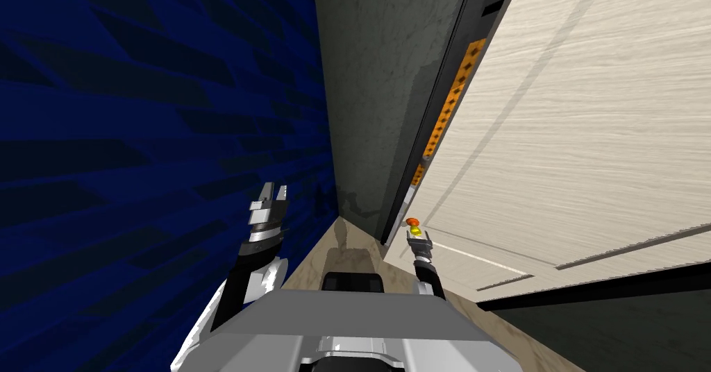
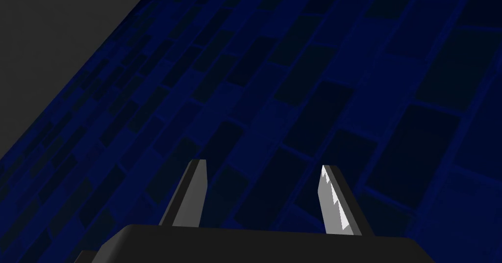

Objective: Pull the door open

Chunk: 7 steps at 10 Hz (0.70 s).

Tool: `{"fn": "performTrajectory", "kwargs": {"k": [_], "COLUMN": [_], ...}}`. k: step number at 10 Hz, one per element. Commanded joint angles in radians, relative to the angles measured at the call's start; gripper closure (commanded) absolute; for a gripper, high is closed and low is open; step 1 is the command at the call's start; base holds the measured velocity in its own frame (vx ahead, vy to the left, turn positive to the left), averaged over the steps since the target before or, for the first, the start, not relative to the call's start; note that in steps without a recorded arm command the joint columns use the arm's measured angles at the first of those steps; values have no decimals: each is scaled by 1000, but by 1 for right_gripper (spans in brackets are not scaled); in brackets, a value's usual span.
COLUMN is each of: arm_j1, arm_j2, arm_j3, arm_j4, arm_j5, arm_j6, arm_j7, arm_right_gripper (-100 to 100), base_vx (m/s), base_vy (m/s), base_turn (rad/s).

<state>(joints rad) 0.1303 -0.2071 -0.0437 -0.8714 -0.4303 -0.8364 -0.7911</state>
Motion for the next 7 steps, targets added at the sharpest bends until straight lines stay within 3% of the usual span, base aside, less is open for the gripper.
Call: {"fn": "performTrajectory", "kwargs": {"k": [1,5,7], "arm_j1": [-3,-5,-8], "arm_j2": [3,8,13], "arm_j3": [14,39,63], "arm_j4": [-3,-13,-23], "arm_j5": [-27,-73,-118], "arm_j6": [2,8,13], "arm_j7": [-50,-135,-200], "arm_right_gripper": [-100,-100,-100], "base_vx": [-46,-56,-71], "base_vy": [-14,-4,-7], "base_turn": [28,25,33]}}
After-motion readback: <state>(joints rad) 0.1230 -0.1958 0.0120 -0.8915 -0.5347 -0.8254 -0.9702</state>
